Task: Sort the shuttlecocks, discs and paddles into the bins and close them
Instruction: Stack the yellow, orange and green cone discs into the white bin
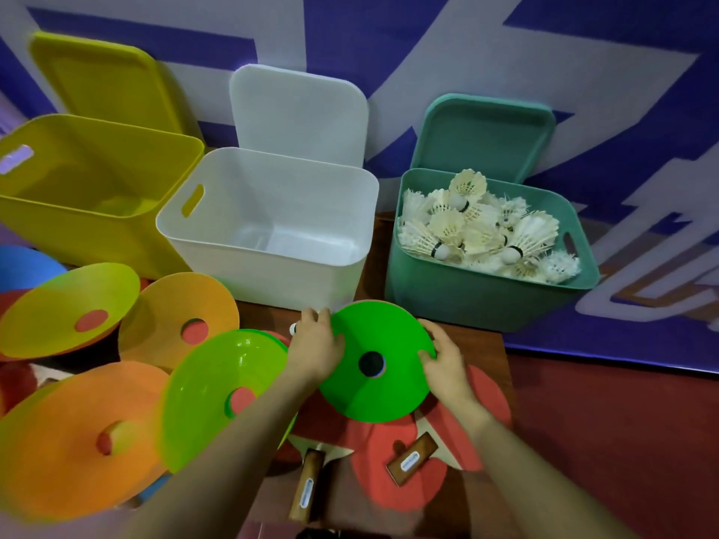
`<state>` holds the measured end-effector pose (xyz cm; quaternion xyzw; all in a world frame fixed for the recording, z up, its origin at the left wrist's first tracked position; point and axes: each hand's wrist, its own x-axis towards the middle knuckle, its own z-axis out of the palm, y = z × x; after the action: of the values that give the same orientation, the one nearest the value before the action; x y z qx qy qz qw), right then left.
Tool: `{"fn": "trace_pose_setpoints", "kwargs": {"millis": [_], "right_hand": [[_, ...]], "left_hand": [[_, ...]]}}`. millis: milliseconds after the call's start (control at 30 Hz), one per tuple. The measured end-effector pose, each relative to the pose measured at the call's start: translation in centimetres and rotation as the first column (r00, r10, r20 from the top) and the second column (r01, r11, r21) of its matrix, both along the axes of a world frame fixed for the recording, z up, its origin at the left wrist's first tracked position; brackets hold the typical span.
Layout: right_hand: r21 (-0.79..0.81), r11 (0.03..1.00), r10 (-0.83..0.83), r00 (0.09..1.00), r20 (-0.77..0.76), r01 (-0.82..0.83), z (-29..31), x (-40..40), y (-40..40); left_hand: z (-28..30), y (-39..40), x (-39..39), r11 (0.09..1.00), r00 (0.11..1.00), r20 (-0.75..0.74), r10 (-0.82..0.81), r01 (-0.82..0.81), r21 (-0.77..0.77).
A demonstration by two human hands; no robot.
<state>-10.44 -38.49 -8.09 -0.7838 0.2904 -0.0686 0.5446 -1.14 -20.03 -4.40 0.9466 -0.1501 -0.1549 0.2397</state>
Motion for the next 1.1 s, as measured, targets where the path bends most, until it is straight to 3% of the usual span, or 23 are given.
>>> {"fn": "trace_pose_setpoints", "kwargs": {"millis": [300,467,633,800,1100], "right_hand": [[-0.052,0.996,-0.062,0.982,0.177,0.072,2.5,-2.5,-0.6],[-0.023,0.999,-0.023,0.962,0.271,0.031,3.9,-2.9,0.5],[0.028,0.998,0.043,0.957,0.288,-0.053,4.6,-2.7,3.7],[-0.024,0.992,0.127,0.96,0.248,-0.125,4.3,-1.2,7.6],[-0.076,0.992,0.107,0.984,0.144,-0.097,3.4,2.6,14.3]], "left_hand": [[2.9,0.2,-3.1,0.972,0.98,0.196,-0.024,0.069,-0.223],[4.2,2.1,-5.3,0.966,0.95,0.311,-0.003,0.083,-0.244],[4.6,5.3,-7.0,0.97,0.947,0.301,0.108,-0.035,-0.24],[4.4,9.9,-6.7,0.968,0.944,0.273,0.188,-0.13,-0.216],[1.8,17.5,-3.0,0.973,0.971,0.199,0.131,-0.088,-0.212]]}}
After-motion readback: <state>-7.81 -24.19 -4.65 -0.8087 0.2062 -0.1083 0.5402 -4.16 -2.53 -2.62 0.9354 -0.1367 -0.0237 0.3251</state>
